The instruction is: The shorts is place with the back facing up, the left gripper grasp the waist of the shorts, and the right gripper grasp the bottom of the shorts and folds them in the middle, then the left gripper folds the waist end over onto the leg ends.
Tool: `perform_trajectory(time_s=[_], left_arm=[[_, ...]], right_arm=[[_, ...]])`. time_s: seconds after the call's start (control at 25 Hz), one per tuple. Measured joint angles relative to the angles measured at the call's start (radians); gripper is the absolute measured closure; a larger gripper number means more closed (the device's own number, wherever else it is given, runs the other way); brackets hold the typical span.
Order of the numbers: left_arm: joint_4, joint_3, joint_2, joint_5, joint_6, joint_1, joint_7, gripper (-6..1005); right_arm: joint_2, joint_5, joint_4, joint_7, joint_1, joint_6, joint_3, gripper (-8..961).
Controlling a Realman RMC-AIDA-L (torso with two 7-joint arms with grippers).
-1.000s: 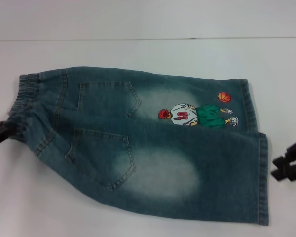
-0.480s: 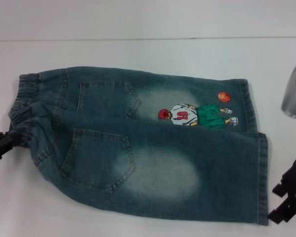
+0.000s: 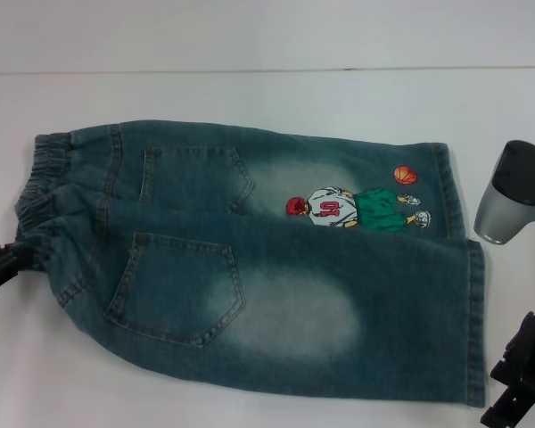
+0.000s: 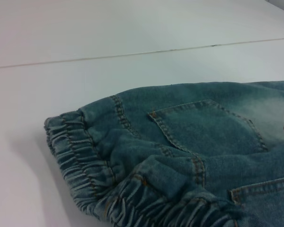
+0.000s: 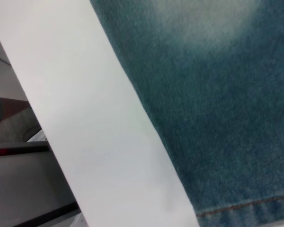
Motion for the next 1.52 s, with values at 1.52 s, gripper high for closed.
perform_trajectory(time_s=[1.52], left_arm=[[-0.017,0.000,0.009,0.000,-0.004,0.011,0.014,919]], right_arm=[[-0.010,0.084,-0.021,-0.004,0.006,-0.024,0.011,178]])
